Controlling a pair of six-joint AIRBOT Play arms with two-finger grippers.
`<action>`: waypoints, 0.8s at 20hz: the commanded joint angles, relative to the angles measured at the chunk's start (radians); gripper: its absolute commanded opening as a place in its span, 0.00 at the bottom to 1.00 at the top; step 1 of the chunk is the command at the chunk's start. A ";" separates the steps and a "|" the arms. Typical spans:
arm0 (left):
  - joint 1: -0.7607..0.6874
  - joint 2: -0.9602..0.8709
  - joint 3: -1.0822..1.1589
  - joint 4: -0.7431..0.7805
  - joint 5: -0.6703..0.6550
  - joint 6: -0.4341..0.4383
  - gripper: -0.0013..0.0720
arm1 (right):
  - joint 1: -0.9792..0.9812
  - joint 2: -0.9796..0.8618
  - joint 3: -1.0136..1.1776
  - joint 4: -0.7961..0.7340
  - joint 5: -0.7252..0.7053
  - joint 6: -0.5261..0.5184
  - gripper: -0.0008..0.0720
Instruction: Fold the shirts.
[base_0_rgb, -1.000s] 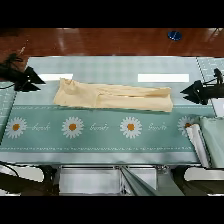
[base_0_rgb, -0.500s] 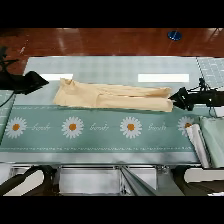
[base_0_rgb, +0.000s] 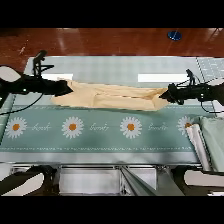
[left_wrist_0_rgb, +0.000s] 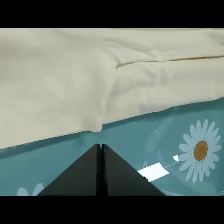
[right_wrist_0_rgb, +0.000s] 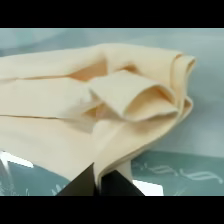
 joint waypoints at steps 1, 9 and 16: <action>-0.124 -0.062 0.021 -0.016 0.044 -0.041 0.04 | 0.015 0.261 -0.051 -0.175 0.025 0.064 0.04; -0.486 -0.479 0.406 -0.080 0.058 -0.214 0.04 | 0.016 0.818 -0.132 -0.153 0.168 0.145 0.04; -0.789 -0.695 0.576 -0.278 0.031 -0.225 0.04 | 0.016 0.880 -0.132 -0.071 0.205 0.149 0.04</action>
